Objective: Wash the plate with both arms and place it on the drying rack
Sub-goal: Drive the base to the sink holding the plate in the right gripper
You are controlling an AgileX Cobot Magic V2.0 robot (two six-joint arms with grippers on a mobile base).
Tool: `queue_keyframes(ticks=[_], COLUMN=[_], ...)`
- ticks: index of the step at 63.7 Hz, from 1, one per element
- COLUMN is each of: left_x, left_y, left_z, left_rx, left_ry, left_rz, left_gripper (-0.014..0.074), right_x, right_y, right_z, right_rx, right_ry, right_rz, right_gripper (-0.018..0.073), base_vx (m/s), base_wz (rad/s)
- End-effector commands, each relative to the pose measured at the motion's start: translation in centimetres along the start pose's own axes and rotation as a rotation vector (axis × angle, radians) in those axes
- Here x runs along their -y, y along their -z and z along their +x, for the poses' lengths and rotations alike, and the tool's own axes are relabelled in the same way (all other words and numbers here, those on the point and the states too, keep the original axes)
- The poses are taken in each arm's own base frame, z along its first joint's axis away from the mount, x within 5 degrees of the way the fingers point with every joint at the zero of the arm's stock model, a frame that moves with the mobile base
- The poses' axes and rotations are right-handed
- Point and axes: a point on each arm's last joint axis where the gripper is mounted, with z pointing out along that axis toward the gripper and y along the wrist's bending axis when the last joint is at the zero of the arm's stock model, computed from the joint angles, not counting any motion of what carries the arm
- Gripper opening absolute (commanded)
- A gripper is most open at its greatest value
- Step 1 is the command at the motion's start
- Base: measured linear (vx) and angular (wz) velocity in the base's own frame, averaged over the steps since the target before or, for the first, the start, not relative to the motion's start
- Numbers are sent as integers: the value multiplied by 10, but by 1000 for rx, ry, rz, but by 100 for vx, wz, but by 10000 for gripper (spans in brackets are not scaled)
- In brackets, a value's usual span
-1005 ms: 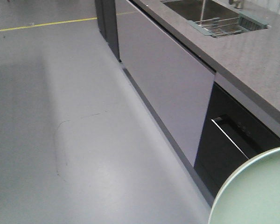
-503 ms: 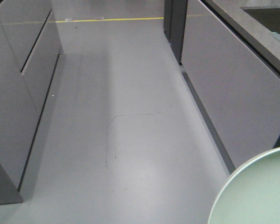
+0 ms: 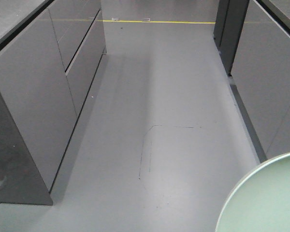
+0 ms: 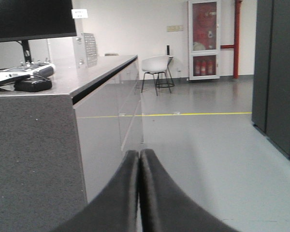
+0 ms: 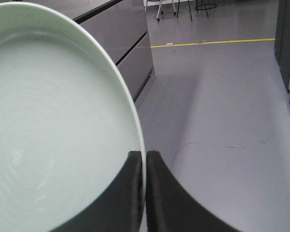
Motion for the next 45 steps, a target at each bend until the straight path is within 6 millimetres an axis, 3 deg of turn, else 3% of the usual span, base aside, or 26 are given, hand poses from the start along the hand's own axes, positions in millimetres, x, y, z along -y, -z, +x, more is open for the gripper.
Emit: queue_keyframes(ticks=[1, 45], left_x=[1, 2], left_y=[1, 1], left_z=[-2, -2], left_rx=[66, 66], left_ry=[13, 14], left_rz=[16, 23], left_gripper=[-6, -6], right_x=[-2, -2], right_y=[5, 5], right_z=[-12, -12], right_rx=[102, 102], right_ry=[0, 0], right_rz=[-10, -10], right_gripper=[-2, -2], base_vx=[17, 25], base_wz=[25, 12])
